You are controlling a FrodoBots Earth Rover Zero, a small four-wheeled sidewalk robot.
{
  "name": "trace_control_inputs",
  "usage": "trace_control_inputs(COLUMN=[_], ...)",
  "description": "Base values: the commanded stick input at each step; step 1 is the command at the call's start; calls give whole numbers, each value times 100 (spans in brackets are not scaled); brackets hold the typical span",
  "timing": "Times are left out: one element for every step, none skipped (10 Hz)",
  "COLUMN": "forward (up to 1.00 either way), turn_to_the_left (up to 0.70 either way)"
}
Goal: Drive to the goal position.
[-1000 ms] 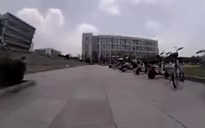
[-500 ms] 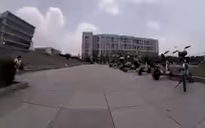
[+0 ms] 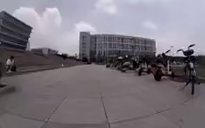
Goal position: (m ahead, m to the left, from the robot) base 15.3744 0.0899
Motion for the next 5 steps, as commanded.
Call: trace_control_inputs(forward=[70, 70, 70, 70, 70], turn_to_the_left=[0, 0, 0, 0, 0])
